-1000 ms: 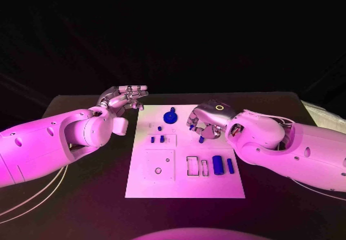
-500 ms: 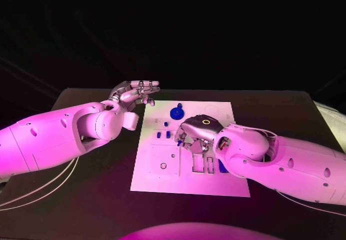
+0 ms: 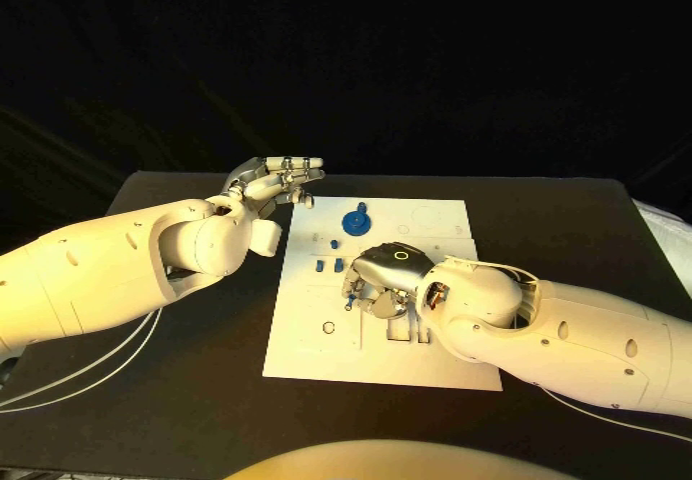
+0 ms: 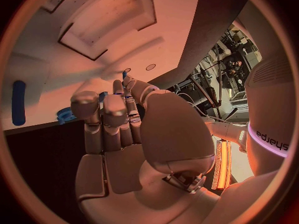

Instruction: Assemble the parts on the task board

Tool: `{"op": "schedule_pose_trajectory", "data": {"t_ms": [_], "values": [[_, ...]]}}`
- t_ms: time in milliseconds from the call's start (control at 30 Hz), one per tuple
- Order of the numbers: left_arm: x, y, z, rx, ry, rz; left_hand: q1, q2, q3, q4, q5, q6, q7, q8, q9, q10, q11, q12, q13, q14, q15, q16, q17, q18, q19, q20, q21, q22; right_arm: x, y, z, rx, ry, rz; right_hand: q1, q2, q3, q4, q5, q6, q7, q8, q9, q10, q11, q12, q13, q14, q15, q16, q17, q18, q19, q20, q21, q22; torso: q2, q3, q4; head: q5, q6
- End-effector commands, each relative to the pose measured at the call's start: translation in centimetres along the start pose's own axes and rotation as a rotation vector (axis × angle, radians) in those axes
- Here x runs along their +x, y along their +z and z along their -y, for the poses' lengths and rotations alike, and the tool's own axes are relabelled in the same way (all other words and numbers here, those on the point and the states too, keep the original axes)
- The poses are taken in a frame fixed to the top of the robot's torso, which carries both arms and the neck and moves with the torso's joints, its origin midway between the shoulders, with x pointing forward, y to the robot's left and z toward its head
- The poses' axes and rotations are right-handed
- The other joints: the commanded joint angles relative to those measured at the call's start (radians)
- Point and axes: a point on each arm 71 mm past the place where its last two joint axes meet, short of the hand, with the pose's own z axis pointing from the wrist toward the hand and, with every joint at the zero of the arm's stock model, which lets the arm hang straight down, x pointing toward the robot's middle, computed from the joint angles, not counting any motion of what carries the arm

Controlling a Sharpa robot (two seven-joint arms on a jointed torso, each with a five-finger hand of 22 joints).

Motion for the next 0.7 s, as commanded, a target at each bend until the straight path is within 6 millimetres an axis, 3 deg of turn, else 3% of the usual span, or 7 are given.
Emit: {"op": "schedule_pose_trajectory", "data": {"t_ms": [33, 700], "values": [[0.30, 0.04, 0.04, 0.004, -0.003, -0.025, 0.002, 0.002, -0.001, -0.005, 0.005, -0.007, 0.002, 0.004, -0.001, -0.007, 0.001, 0.006, 0.000, -0.006, 0.000, -0.003, -0.001, 0.011, -0.005, -0.005, -0.001, 0.001, 0.35, 0.07, -0.17, -0.017, -0.002, -0.028, -0.003, 0.005, 0.007, 0.001, 0.003, 0.002, 0.003, 0.003, 0.002, 0.004, 0.002, -0.005, -0.001, 0.025, 0.005, 0.003, 0.000, -0.004, 0.006, 0.001, 0.003, -0.001, -0.001, 0.0002, 0.0005, 0.002, -0.002], [0.18, 0.04, 0.01, 0.000, -0.003, -0.024, 0.001, 0.002, -0.001, -0.006, 0.005, -0.008, 0.002, 0.004, -0.001, -0.008, 0.001, 0.007, 0.000, -0.007, 0.001, -0.004, -0.002, 0.011, -0.006, -0.004, -0.001, 0.001, 1.00, 0.44, -0.20, -0.004, -0.047, -0.081, -0.004, 0.004, 0.007, 0.000, 0.003, 0.001, 0.004, 0.002, 0.002, 0.003, 0.003, -0.008, -0.003, 0.025, 0.006, 0.003, 0.000, -0.004, 0.004, 0.002, 0.002, -0.003, -0.001, -0.0009, 0.0005, 0.003, -0.009]]}}
